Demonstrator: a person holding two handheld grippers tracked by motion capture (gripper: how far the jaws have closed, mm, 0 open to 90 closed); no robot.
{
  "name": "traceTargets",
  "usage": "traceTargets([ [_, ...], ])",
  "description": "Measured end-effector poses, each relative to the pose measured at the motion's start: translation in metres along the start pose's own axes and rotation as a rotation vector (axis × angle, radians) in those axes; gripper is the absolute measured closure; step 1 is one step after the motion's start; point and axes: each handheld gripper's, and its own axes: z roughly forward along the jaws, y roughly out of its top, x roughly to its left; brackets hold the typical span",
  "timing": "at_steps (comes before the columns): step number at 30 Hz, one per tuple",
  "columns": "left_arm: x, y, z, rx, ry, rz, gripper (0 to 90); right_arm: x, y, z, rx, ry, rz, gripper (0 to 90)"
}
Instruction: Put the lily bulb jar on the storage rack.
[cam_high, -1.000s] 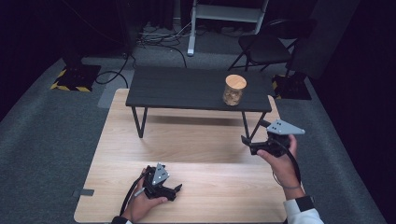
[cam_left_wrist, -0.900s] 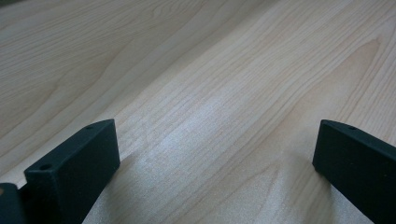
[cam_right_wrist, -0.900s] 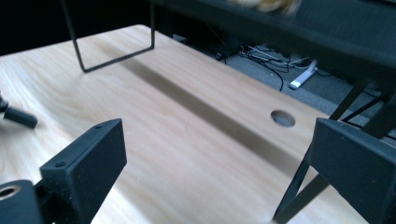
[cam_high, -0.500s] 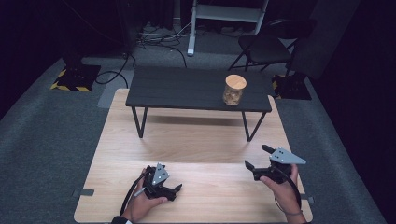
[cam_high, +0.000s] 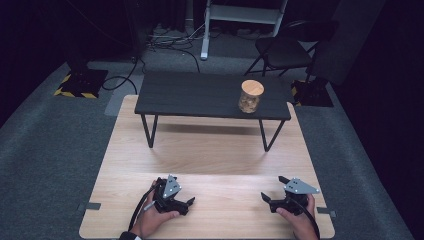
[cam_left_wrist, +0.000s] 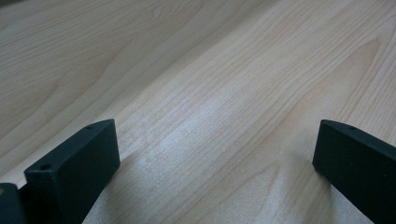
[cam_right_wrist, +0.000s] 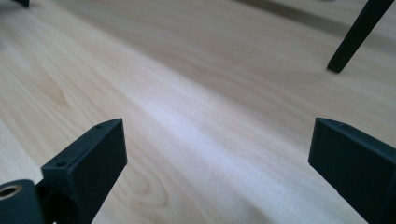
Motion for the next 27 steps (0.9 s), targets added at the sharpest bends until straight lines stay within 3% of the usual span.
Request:
traceTargets([
  [10, 0.0, 0.0, 0.0, 0.0, 0.0, 0.0, 0.4, 0.006, -0.018, 0.003, 0.073, -0.005, 0.028, 3.7],
  [11, 0.0, 0.0, 0.0, 0.0, 0.0, 0.0, 0.5, 0.004, -0.024, 0.002, 0.055, 0.0, 0.049, 3.6],
  [17, 0.0, 0.0, 0.0, 0.0, 0.0, -0.001, 0.5, 0.006, -0.032, 0.002, 0.027, -0.007, 0.057, 2.8],
  [27, 0.0, 0.0, 0.0, 0.0, 0.0, 0.0, 0.5, 0.005, -0.032, 0.002, 0.026, -0.007, 0.057, 2.8],
])
